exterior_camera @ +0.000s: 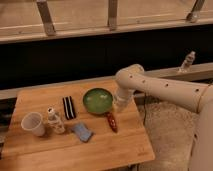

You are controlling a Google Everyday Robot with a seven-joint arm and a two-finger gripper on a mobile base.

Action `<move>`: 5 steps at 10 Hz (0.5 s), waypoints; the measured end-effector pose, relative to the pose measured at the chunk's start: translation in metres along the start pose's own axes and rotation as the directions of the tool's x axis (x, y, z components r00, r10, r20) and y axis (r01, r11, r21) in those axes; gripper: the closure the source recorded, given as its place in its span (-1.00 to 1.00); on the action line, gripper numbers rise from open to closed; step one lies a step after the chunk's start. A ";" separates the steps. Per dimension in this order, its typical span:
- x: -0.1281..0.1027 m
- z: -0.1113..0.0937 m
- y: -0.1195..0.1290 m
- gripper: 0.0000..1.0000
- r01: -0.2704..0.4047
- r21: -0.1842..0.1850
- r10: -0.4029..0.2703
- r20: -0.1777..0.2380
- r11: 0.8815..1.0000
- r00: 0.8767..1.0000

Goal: Knock the bottle over

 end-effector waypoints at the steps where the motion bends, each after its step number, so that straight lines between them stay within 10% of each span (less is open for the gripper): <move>1: 0.001 0.001 0.004 1.00 0.009 0.000 -0.009 -0.001 1.000 1.000; 5: 0.000 0.001 0.004 1.00 0.015 0.007 -0.015 -0.003 1.000 1.000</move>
